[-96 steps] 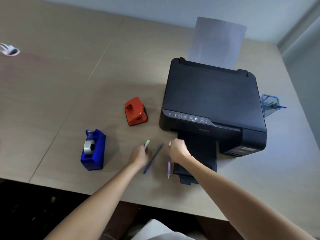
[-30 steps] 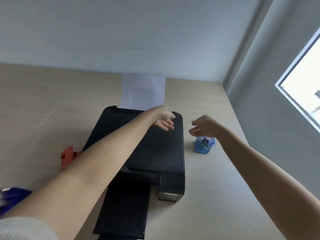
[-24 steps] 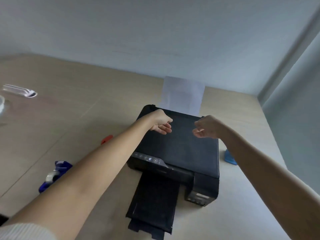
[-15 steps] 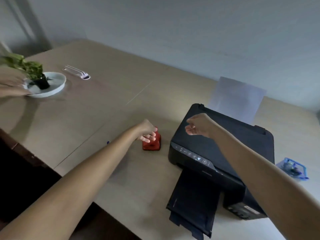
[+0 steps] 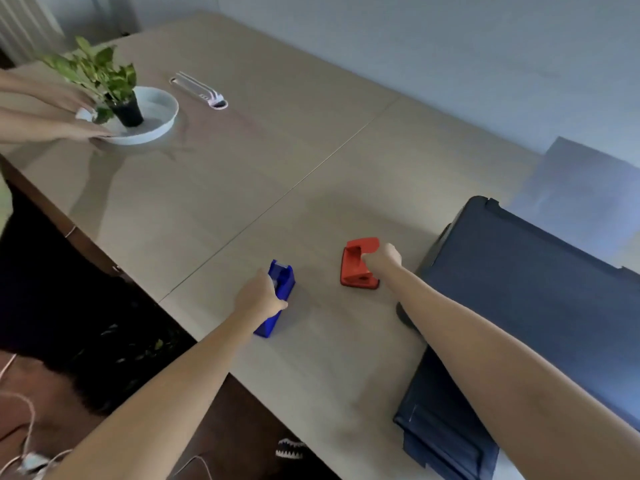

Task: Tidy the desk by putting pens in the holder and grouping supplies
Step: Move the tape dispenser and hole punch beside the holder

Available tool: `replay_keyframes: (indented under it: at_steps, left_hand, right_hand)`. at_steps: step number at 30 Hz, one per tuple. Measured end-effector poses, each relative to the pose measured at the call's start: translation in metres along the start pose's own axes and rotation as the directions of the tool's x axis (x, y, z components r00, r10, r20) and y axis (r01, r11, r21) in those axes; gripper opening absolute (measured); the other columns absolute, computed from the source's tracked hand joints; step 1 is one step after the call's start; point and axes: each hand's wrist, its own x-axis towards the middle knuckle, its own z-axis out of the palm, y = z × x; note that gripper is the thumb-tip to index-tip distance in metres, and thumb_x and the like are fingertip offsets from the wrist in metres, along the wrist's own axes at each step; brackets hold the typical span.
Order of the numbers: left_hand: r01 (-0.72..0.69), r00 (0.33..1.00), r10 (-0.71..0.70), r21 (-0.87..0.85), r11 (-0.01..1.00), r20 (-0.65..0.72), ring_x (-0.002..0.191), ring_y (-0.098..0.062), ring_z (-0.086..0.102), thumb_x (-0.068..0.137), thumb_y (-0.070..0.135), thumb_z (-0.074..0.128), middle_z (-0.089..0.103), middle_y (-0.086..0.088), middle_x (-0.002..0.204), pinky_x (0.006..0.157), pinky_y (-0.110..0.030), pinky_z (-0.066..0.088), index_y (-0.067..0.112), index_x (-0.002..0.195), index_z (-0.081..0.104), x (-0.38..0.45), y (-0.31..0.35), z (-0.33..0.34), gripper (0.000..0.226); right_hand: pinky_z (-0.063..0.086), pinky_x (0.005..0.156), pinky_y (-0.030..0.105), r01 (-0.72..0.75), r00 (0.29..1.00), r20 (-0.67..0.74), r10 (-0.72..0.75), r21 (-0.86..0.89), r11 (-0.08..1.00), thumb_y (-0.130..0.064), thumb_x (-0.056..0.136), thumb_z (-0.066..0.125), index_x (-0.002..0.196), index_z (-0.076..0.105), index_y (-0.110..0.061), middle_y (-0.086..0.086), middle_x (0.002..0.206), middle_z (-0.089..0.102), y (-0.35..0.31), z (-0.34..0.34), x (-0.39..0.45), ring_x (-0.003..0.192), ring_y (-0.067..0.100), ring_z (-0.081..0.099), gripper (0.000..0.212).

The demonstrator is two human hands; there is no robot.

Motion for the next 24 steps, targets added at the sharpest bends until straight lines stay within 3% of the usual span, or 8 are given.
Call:
replay_keyframes:
  at_steps: [4, 7, 9, 12, 14, 16, 20, 24]
  left_hand:
    - [-0.053, 0.996, 0.055, 0.041, 0.998, -0.068, 0.071, -0.023, 0.053, 0.075, 0.02, 0.065, 0.053, 0.004, 0.07, 0.053, -0.022, 0.034, 0.022, 0.076, 0.058, -0.002, -0.002, 0.003, 0.007]
    - [-0.046, 0.995, 0.052, 0.064, 0.997, -0.09, 0.067, -0.024, 0.053, 0.073, 0.021, 0.062, 0.046, 0.007, 0.057, 0.045, -0.021, 0.026, 0.021, 0.059, 0.045, -0.003, -0.006, 0.0, 0.022]
    - [-0.037, 0.996, 0.038, 0.015, 0.999, -0.079, 0.07, -0.025, 0.058, 0.07, 0.025, 0.065, 0.055, 0.002, 0.061, 0.049, -0.022, 0.033, 0.018, 0.068, 0.058, -0.002, -0.009, -0.007, 0.009]
    - [0.022, 1.0, -0.021, -0.179, 0.984, 0.006, 0.078, -0.024, 0.06, 0.07, 0.029, 0.071, 0.064, -0.004, 0.075, 0.06, -0.027, 0.04, 0.019, 0.084, 0.07, -0.001, -0.004, -0.024, 0.017]
    - [0.124, 0.991, -0.084, -0.448, 0.885, 0.108, 0.083, -0.026, 0.061, 0.069, 0.024, 0.076, 0.062, -0.004, 0.08, 0.062, -0.027, 0.045, 0.017, 0.08, 0.067, -0.004, 0.005, -0.037, 0.016]
    - [0.184, 0.979, -0.094, -0.588, 0.787, 0.181, 0.083, -0.028, 0.064, 0.066, 0.02, 0.08, 0.064, -0.008, 0.09, 0.065, -0.029, 0.05, 0.013, 0.078, 0.062, -0.008, 0.018, -0.053, 0.023]
    - [0.079, 0.986, 0.036, -0.637, 0.766, 0.165, 0.085, -0.028, 0.066, 0.053, 0.025, 0.083, 0.069, -0.01, 0.095, 0.074, -0.035, 0.053, 0.012, 0.081, 0.063, -0.025, 0.07, -0.075, 0.037]
    - [-0.08, 0.97, 0.208, -0.646, 0.759, 0.123, 0.092, -0.027, 0.068, 0.067, 0.021, 0.082, 0.071, -0.008, 0.102, 0.078, -0.035, 0.055, 0.019, 0.099, 0.07, -0.052, 0.151, -0.073, 0.034]
  right_hand:
    - [0.042, 0.047, 0.029, -0.105, 0.994, -0.016, 0.109, 0.141, 0.984, -0.015, 0.085, 0.059, 0.097, 0.053, -0.002, 0.012, 0.084, 0.055, 0.007, 0.009, 0.014, 0.073, 0.023, 0.055, 0.019]
    - [0.053, 0.045, 0.028, -0.162, 0.985, 0.088, 0.145, 0.234, 0.959, -0.003, 0.086, 0.059, 0.115, 0.052, -0.005, 0.011, 0.098, 0.054, 0.005, 0.012, 0.013, 0.084, 0.022, 0.057, 0.03]
    - [0.056, 0.043, 0.033, -0.168, 0.985, 0.107, 0.137, 0.37, 0.914, 0.004, 0.083, 0.061, 0.115, 0.054, -0.007, 0.012, 0.106, 0.056, 0.001, 0.01, 0.009, 0.086, 0.026, 0.06, 0.034]
    - [0.061, 0.052, 0.035, -0.052, 0.997, 0.072, 0.027, 0.378, 0.924, 0.003, 0.078, 0.065, 0.102, 0.061, -0.005, 0.015, 0.113, 0.061, -0.008, -0.009, -0.004, 0.077, 0.028, 0.066, 0.026]
    - [0.062, 0.063, 0.036, 0.001, 0.998, 0.062, -0.029, 0.419, 0.908, 0.002, 0.078, 0.066, 0.095, 0.058, -0.008, 0.015, 0.107, 0.062, -0.014, -0.029, -0.011, 0.073, 0.029, 0.068, 0.021]
    - [0.062, 0.059, 0.036, 0.062, 0.993, 0.063, -0.1, 0.446, 0.893, 0.002, 0.077, 0.067, 0.089, 0.058, -0.004, 0.017, 0.099, 0.062, -0.022, -0.056, -0.022, 0.076, 0.031, 0.07, 0.016]
    - [0.06, 0.074, 0.049, 0.195, 0.973, 0.005, -0.231, 0.522, 0.831, 0.004, 0.078, 0.067, 0.073, 0.054, -0.005, 0.021, 0.09, 0.061, -0.014, -0.131, -0.046, 0.078, 0.035, 0.068, 0.017]
    - [0.058, 0.08, 0.051, 0.27, 0.961, -0.106, -0.257, 0.571, 0.775, 0.005, 0.078, 0.068, 0.073, 0.054, -0.005, 0.022, 0.093, 0.061, 0.027, -0.217, -0.074, 0.089, 0.041, 0.069, 0.018]
